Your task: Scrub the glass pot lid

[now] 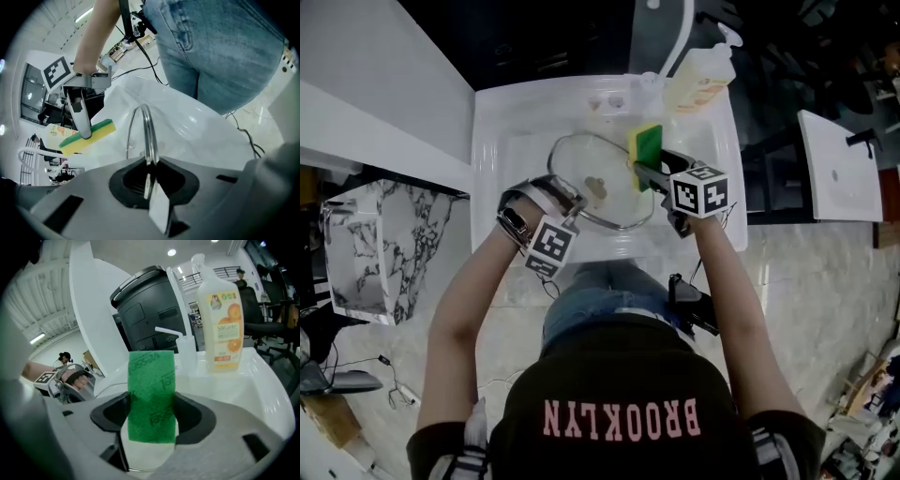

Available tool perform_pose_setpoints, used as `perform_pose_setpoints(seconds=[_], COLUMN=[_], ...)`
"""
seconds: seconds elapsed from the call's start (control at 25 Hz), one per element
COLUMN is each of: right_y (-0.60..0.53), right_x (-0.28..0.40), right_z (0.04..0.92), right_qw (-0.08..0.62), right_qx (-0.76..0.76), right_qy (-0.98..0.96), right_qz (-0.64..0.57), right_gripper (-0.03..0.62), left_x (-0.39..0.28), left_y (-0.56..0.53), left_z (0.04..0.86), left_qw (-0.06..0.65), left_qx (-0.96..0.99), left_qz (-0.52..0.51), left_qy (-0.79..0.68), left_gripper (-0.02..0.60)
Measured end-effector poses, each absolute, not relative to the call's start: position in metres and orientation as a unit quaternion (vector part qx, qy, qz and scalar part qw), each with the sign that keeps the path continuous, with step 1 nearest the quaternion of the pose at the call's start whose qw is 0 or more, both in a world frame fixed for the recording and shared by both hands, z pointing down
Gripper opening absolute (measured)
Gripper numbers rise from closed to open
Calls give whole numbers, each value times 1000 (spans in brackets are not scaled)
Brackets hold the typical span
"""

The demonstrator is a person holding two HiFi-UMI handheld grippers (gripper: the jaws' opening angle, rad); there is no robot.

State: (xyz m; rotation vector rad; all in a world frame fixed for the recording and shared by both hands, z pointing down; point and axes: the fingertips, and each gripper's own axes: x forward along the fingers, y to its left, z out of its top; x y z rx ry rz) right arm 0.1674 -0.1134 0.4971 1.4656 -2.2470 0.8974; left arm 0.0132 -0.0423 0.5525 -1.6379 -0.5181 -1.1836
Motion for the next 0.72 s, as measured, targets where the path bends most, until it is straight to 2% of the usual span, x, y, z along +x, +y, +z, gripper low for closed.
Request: perform_pose_setpoints(seconds=[0.24, 0.52, 0.72], right_y=[-97, -70, -58], right_x=[165, 161, 165], right_z=[466, 451, 443], right_qw=[115, 128, 107], right_qx=[582, 619, 644], right_qy=[-766, -754, -742], right_qz=[248, 179, 155], right_gripper=[273, 273, 273], left_x=[11, 10, 7], left_y=[-40, -38, -37], left_z=[554, 556, 558], left_qw=[498, 494, 488], left_qx=[-684, -686, -683], left_qz=[-489, -493, -506], left_qy=[-214, -208, -198], left_gripper=[32, 32, 32])
